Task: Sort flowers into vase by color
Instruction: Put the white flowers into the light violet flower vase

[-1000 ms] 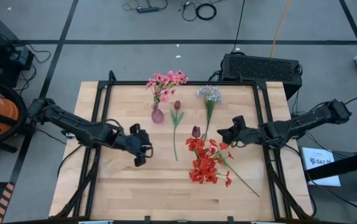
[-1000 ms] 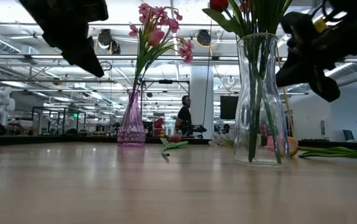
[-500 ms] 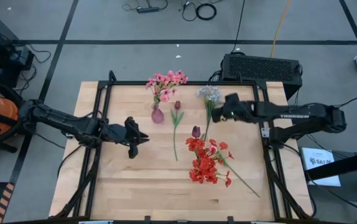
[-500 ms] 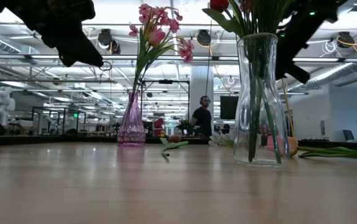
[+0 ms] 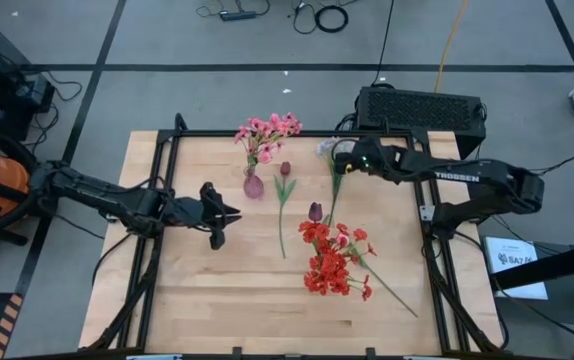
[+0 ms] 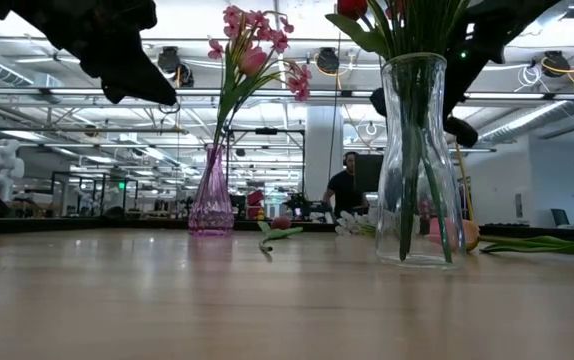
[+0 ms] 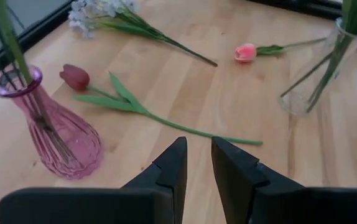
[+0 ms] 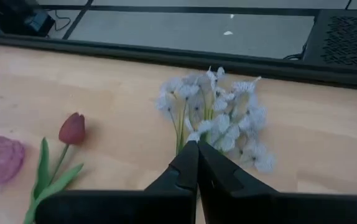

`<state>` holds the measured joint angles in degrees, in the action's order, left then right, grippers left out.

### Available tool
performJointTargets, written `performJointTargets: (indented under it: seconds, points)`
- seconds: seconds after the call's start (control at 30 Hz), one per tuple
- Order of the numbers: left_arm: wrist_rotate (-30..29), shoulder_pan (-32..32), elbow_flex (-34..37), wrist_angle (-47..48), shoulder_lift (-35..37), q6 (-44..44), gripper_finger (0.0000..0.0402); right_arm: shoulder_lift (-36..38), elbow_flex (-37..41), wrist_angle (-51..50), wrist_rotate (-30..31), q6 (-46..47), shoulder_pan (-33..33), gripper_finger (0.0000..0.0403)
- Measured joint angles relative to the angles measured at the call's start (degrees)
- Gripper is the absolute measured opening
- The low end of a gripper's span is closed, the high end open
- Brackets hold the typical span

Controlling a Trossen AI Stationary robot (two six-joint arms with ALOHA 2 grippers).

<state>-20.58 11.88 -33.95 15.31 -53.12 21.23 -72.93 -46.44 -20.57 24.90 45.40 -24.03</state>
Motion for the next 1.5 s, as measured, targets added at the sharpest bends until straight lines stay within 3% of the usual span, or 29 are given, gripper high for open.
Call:
performJointTargets:
  seconds: [0.13,0.37,0.8,1.13,1.37,1.5]
  points:
    - [-0.4,-0.8,0.0,0.0,0.2,-0.1,0.0079,-1.3,0.0,0.3,-2.4,-0.1,-1.2,0.0000]
    - [-0.5,-3.6,0.0,0.2,2.6,-7.5,0.0079,-2.2,0.0,2.4,-4.5,-0.3,-1.6,0.0008]
    - [8.0,-12.6,7.9,-0.6,14.5,-13.2,0.0079,-3.1,-1.9,3.3,-8.2,0.6,-1.8,0.0095]
    - [9.7,-15.4,10.1,-0.8,18.8,-14.1,0.0079,-18.4,-18.0,-13.1,-9.1,1.2,-3.6,0.0152]
    - [8.9,-15.6,10.1,-0.6,18.8,-15.5,0.0079,-26.7,-18.5,-18.2,-20.1,3.4,-7.6,0.0196]
    - [5.9,-16.5,10.1,0.7,18.8,-16.0,0.0079,-31.0,-18.5,-17.2,-22.3,4.4,-8.2,0.0215]
